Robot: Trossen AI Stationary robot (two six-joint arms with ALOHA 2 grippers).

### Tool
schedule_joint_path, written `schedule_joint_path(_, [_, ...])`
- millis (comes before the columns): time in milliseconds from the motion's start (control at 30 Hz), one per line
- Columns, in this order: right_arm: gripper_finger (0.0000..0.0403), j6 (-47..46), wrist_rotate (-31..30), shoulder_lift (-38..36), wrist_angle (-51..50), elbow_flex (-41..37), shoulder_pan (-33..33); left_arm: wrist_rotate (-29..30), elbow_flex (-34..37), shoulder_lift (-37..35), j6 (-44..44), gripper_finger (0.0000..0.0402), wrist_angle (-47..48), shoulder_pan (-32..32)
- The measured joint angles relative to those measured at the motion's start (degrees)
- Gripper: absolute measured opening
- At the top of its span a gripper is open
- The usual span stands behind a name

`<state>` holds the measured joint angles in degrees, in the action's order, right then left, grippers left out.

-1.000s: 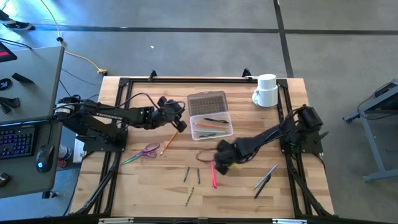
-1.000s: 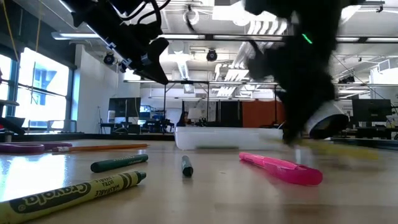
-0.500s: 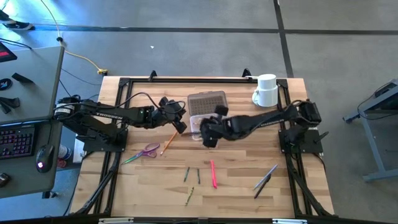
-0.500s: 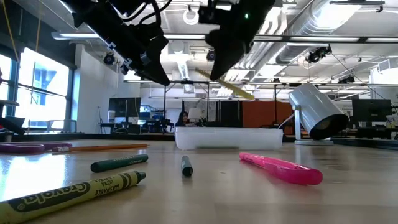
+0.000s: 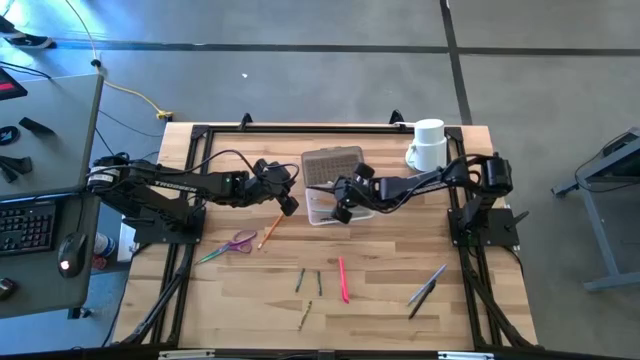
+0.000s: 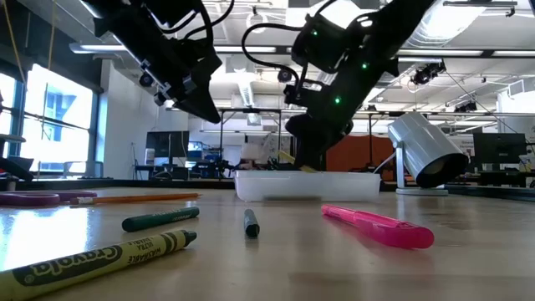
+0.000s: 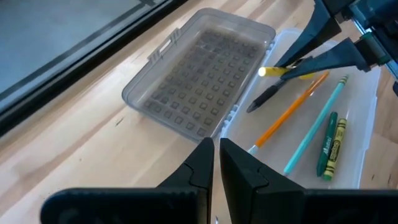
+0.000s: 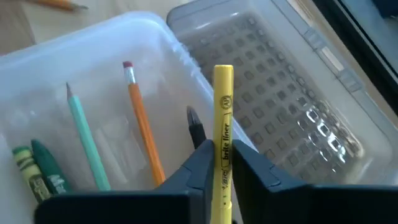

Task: Pick & place school supplies into a supply box
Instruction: Put the yellow pen into the gray supply box, then put the orange pencil into the gray supply box

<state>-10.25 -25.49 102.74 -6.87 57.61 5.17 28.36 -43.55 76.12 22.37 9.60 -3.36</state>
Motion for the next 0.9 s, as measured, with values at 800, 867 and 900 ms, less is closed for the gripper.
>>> schedule_joint_path(800, [0.0101, -2.73, 9.54, -5.33, 11.6, -1.08, 0.39, -6.82, 0.02, -0.04, 5.26, 0.0062, 13.57, 0.16])
schedule_joint_path(867, [0.0101, -0.82, 9.37, -6.59, 11.68, -1.08, 0.41, -9.7, 0.85, -0.05, 8.7, 0.0062, 15.13, 0.88])
schedule_joint_path(900, [0.0102, 0.32, 9.32, -7.01, 11.91, -1.08, 0.46, -10.74, 1.59, 0.13, 10.24, 0.0062, 15.26, 1.43])
